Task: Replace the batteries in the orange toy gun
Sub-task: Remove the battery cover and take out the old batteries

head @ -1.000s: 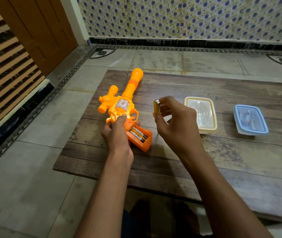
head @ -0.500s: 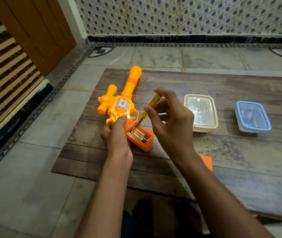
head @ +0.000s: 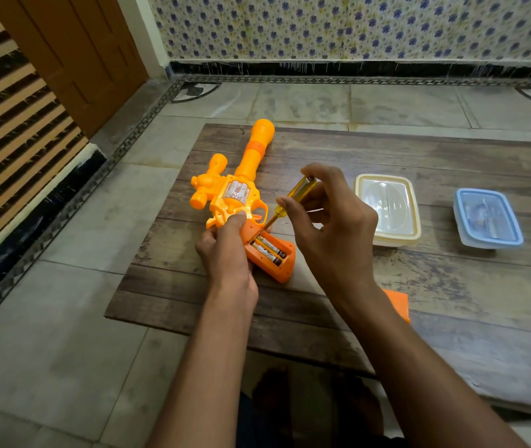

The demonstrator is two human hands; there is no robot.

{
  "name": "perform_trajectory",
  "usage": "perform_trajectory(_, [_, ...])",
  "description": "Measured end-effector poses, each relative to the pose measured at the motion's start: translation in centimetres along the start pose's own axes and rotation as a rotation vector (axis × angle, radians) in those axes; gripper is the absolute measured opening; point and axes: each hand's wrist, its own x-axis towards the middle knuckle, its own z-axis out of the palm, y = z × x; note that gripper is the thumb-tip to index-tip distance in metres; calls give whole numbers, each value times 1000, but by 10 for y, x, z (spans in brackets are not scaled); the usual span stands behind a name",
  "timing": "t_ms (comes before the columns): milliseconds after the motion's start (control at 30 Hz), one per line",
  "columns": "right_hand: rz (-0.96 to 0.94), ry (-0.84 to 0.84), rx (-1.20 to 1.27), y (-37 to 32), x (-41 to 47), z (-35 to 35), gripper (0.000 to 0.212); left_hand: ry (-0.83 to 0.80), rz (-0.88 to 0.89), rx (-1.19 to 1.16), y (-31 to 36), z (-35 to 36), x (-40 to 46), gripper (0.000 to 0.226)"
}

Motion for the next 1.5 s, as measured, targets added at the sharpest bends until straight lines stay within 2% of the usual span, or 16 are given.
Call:
perform_trajectory(67, [7,-3,8,1,0,0,33,-2,0,-12,0,0,1,44])
perform_trajectory(233, [107,-29,69,2,-5,1,32,-1,-10,-41,-1,0,3,17])
perform_trajectory(333, [174,-48,91,3,-10,-2,32,-4,-17,-61,-2,-1,5,11])
perform_trajectory(400, [140,-60,64,1,-12,-4,32,-6,-16,-75,-2,-1,6,10])
perform_trajectory(500, [36,-64,-1,-3,-12,-4,31,-13,-5,-65,-2,0,6,23])
perform_trajectory(567, [37,-73,-5,-2,-10,-3,32,-16,2,-47,-3,0,6,27])
perform_trajectory(700, [147,-125,77,9,-8,-5,34,-35,-8,-40,-2,-1,6,28])
perform_trajectory(833, [217,-144,136,17,-8,-6,35,-52,-21,-64,-2,-2,8,19])
perform_trajectory(1000, [110,-160,89,13,-6,-1,31,-71,-42,-53,-4,-3,8,26])
perform_trajectory(1133, [42,-231,133,6,1,9,26,-86,-62,-60,-2,-3,8,35])
perform_trajectory(1300, [123,-308,115,12,21,18,30,-77,-79,-60,0,-2,8,34])
perform_trajectory(1500, [109,-505,76,8,47,26,37,-65,-94,-72,2,-1,7,33])
